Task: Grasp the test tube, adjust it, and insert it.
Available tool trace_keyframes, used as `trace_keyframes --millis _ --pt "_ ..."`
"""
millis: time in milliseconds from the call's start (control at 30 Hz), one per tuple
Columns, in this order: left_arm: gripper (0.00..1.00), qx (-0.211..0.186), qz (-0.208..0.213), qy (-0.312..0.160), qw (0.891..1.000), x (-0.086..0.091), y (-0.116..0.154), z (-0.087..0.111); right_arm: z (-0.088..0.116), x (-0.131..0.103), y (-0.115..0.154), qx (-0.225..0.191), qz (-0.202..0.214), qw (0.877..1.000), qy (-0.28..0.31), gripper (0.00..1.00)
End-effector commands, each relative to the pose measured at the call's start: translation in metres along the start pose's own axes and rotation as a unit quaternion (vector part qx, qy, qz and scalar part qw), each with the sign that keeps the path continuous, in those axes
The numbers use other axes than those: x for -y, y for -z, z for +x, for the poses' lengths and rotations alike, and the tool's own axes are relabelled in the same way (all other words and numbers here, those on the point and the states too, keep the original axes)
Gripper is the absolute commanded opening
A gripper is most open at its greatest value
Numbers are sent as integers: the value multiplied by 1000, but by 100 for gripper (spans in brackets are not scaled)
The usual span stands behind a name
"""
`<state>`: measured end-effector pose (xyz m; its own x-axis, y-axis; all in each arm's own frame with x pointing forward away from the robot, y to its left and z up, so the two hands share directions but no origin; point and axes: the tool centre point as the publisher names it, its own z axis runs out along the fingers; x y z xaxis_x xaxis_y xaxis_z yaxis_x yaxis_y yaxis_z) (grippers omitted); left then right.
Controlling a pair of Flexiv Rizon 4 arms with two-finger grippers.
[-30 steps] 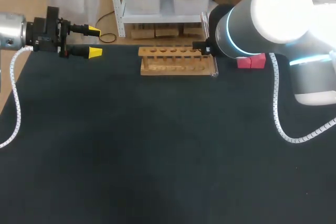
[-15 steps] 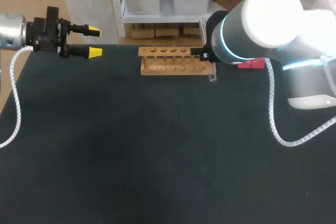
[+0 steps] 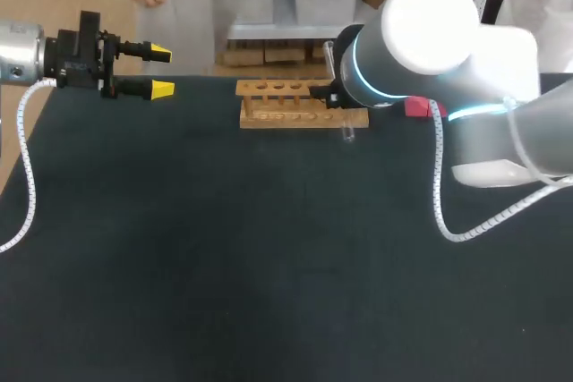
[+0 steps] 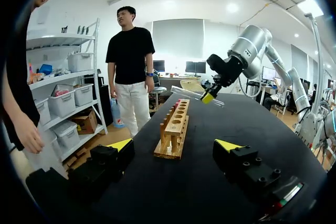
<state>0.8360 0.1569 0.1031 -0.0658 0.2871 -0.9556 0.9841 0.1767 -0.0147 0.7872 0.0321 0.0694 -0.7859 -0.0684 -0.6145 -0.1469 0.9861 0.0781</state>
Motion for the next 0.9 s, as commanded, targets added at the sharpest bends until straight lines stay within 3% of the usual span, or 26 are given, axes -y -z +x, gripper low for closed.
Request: trace_keyframes --millis 33,900 --pt "100 1 0 -1 1000 -1 0 1 -6 -5 -11 -10 2 1000 15 0" --pt "100 1 0 -1 1000 -1 0 1 -5 -10 -32 -38 -4 999 28 0"
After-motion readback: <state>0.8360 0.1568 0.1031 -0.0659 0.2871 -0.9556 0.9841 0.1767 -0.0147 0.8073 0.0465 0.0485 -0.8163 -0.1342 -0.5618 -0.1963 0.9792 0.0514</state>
